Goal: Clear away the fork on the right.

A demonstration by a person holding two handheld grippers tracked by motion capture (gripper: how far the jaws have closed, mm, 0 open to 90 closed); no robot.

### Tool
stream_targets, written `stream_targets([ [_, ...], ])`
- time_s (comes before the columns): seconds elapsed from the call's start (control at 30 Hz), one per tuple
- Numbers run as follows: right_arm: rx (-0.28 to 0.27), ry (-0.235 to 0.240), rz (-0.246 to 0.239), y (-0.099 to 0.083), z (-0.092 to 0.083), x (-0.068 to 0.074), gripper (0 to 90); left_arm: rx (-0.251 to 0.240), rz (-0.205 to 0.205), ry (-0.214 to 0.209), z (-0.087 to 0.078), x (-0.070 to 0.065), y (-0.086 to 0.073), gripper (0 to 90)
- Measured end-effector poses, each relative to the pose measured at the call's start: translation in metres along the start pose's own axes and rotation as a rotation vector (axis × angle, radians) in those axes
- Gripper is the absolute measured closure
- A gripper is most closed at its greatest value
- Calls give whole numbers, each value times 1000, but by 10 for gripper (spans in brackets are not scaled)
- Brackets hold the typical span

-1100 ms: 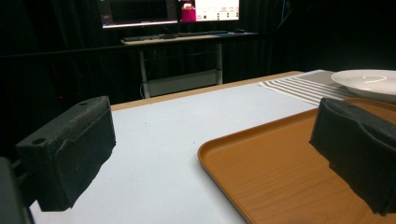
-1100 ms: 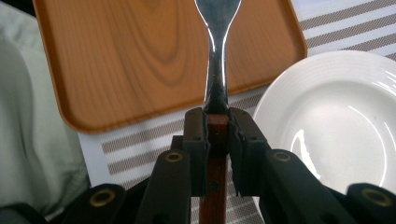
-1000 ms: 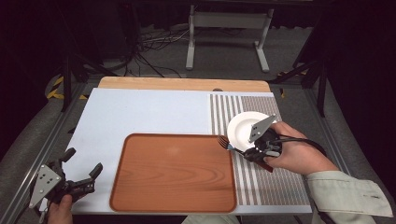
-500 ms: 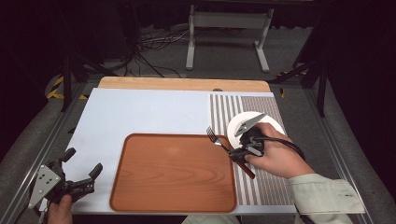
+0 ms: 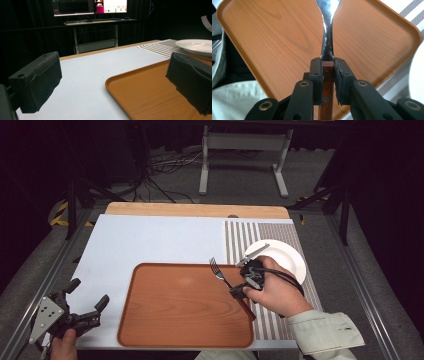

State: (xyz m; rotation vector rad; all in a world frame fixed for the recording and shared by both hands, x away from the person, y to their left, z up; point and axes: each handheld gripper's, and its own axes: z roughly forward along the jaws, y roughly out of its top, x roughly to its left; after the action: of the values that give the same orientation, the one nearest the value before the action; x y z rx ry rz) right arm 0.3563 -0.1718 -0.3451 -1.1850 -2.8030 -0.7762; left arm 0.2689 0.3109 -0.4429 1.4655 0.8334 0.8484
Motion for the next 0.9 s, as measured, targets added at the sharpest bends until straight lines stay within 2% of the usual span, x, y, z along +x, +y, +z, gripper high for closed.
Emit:
stream_targets([
  [0.43,35,3,107,4,29,5,783,-2,-4,0,-1,2,1,9],
  [0.57,48,11,154,2,38,4,783,-2,-5,-2,-1,2,1,9],
  [0.9,90,-18,223,-3,50,0,783,-1,-7,-3,-1,2,1,9],
])
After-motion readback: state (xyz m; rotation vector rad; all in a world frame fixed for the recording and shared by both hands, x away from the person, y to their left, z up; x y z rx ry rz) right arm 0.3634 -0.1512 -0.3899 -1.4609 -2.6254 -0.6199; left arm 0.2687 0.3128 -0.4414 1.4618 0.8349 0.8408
